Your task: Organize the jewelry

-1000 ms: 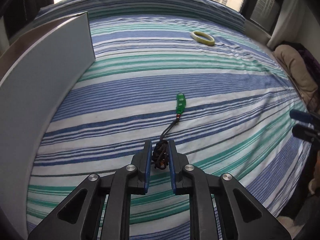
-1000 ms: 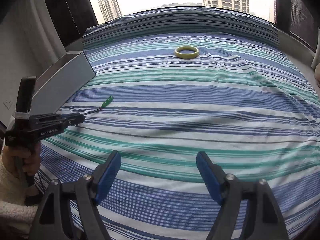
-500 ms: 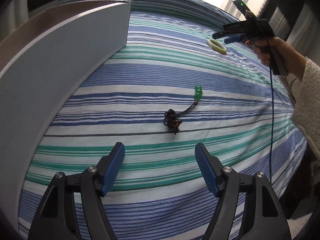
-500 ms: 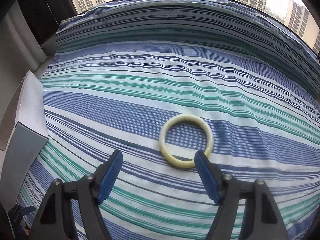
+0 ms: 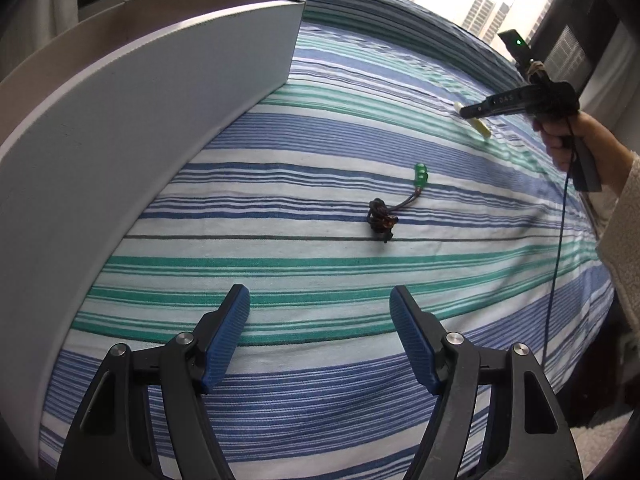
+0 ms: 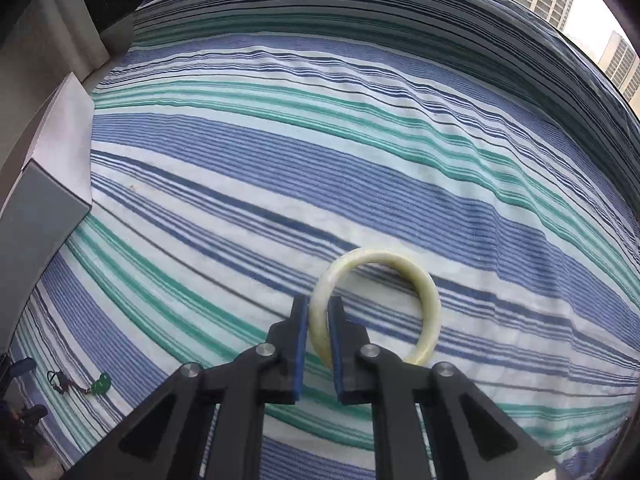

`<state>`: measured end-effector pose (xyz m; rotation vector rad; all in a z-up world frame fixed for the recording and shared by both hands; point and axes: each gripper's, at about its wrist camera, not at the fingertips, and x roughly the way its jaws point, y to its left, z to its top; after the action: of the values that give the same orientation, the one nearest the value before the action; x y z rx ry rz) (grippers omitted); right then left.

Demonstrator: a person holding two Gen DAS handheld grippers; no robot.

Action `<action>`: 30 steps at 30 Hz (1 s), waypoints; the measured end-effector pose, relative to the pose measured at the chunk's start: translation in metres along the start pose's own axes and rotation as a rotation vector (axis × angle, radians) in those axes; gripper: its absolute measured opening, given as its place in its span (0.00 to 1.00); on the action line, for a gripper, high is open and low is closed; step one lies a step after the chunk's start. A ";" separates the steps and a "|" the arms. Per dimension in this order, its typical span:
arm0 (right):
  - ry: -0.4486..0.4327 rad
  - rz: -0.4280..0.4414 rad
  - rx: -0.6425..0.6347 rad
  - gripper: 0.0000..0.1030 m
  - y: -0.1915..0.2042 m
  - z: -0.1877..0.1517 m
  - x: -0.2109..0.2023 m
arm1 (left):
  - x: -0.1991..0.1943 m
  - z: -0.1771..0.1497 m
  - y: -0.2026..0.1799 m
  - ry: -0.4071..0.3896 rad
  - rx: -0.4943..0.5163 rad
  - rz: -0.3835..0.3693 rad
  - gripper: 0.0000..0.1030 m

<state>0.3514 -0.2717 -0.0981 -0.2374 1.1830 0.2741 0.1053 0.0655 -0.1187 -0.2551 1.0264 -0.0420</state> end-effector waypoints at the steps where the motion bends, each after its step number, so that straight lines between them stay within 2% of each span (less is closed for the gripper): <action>1: 0.011 0.016 -0.013 0.10 0.008 -0.013 -0.005 | -0.002 -0.001 0.000 -0.002 0.003 0.000 0.72; 6: 0.043 0.092 -0.079 0.11 0.053 -0.087 -0.035 | -0.006 -0.006 -0.004 -0.001 0.030 0.030 0.72; 12: 0.038 0.111 -0.112 0.11 0.111 -0.166 -0.062 | -0.004 -0.006 -0.012 0.003 0.060 0.042 0.72; 15: 0.001 0.053 -0.142 0.11 0.140 -0.178 -0.060 | -0.003 -0.007 -0.018 0.004 0.075 0.046 0.72; 18: -0.031 0.111 -0.094 0.11 0.136 -0.182 -0.059 | -0.001 -0.008 -0.021 0.021 0.087 0.056 0.73; 19: -0.034 0.123 -0.074 0.20 0.135 -0.183 -0.059 | -0.001 -0.009 -0.022 0.026 0.093 0.062 0.73; 20: -0.042 0.121 -0.060 0.32 0.134 -0.185 -0.060 | 0.000 -0.010 -0.023 0.028 0.098 0.069 0.74; 21: -0.058 0.120 -0.052 0.35 0.132 -0.187 -0.064 | -0.001 -0.010 -0.023 0.028 0.102 0.073 0.76; 25: -0.125 0.152 -0.019 0.36 0.121 -0.205 -0.091 | 0.002 -0.003 -0.026 0.029 0.115 0.061 0.78; 30: -0.167 0.137 0.041 0.36 0.112 -0.226 -0.109 | 0.022 0.022 -0.039 0.050 0.167 0.022 0.78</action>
<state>0.0780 -0.2490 -0.0825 -0.0951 1.0400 0.3821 0.1390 0.0282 -0.1174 -0.0911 1.0693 -0.1143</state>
